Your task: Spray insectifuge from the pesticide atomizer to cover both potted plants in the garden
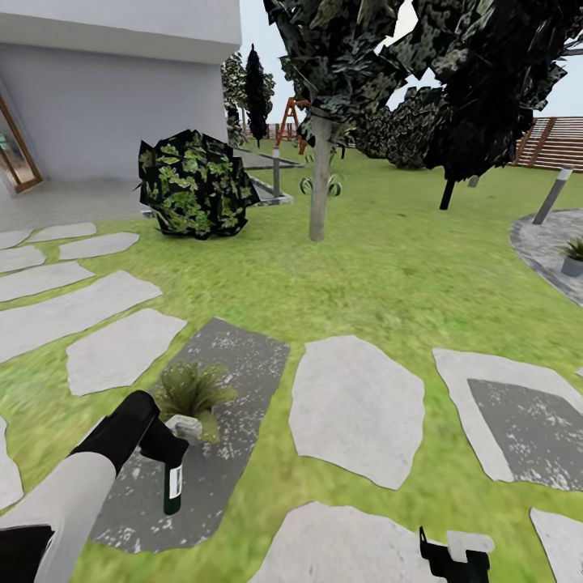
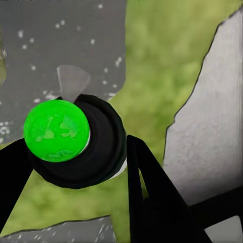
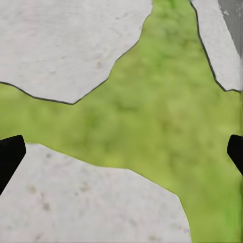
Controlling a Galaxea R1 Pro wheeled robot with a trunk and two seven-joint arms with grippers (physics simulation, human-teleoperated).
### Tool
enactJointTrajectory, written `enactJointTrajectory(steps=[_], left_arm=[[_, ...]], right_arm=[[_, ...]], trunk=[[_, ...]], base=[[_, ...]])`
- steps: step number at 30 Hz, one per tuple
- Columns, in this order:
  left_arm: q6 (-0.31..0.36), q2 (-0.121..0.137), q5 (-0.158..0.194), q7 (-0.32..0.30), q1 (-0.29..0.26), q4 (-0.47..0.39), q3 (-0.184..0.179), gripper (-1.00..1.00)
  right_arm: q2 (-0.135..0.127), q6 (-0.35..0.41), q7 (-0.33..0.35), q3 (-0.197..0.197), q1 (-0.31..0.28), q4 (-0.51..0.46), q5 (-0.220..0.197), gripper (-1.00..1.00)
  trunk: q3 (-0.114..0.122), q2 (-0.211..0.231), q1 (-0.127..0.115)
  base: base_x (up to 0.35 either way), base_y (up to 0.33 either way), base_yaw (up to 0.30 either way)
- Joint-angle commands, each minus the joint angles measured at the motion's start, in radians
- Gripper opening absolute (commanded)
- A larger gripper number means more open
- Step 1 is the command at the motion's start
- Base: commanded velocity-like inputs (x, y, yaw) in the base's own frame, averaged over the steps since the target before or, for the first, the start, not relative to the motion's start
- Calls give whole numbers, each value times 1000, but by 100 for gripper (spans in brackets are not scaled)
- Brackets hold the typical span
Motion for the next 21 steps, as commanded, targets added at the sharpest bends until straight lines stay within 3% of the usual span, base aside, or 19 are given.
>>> enactJointTrajectory(steps=[1,5,11,21], left_arm=[[5,0,-10,-10,1,-1,3,-100],[6,-1,-10,-9,4,0,0,-100],[23,-3,-11,44,3,0,6,-100],[27,-3,-11,51,7,0,6,-100]], right_arm=[[1,-2,-5,-5,-1,1,11,100],[1,-2,-5,-5,-1,1,11,100],[1,-2,-5,-5,-1,1,11,100],[1,-2,-5,-5,-1,1,11,100]], trunk=[[-1,0,0],[-1,0,0],[-1,0,0],[-1,0,0]], base=[[17,-26,0],[6,-9,107],[0,-1,264],[10,-18,274]])
